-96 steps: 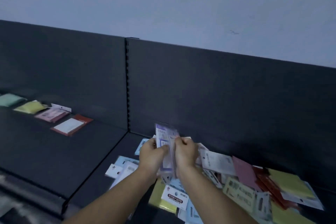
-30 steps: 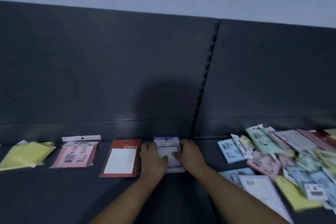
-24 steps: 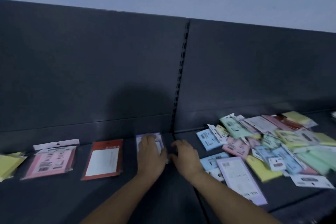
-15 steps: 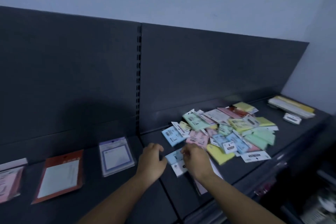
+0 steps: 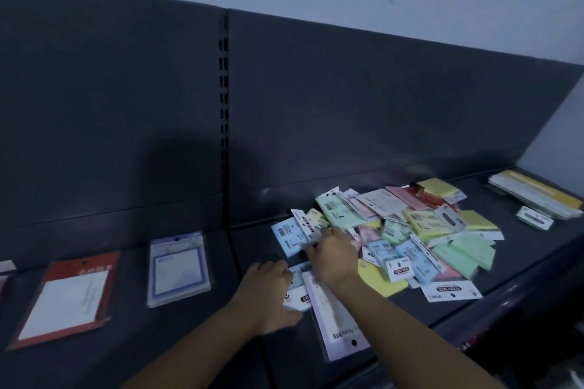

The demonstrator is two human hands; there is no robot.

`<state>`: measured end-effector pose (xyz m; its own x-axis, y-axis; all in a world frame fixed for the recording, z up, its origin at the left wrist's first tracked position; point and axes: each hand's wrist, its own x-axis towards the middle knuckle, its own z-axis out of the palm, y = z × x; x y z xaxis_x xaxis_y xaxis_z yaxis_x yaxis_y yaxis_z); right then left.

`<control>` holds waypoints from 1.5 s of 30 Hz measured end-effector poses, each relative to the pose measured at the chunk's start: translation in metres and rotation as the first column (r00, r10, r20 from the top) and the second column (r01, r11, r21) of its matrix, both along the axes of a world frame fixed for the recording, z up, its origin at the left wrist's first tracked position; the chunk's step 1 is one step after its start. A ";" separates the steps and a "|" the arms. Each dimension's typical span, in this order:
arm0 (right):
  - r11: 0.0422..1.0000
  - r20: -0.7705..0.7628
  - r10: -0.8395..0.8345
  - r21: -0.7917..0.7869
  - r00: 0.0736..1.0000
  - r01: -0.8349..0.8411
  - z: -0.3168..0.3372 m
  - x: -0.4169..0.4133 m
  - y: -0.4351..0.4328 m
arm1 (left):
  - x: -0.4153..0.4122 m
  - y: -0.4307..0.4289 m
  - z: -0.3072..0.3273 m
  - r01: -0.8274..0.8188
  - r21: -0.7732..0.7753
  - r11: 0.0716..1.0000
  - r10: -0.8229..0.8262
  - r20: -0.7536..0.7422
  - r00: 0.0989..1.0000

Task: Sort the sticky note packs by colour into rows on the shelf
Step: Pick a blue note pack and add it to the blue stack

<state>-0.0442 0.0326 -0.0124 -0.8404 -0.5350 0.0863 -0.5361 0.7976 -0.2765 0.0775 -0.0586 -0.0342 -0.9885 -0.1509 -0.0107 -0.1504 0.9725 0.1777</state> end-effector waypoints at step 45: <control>0.431 0.281 0.883 -0.801 0.375 -0.415 0.039 0.100 -0.080 | 0.080 -0.025 0.075 0.110 0.986 0.123 0.989 -0.112 -0.097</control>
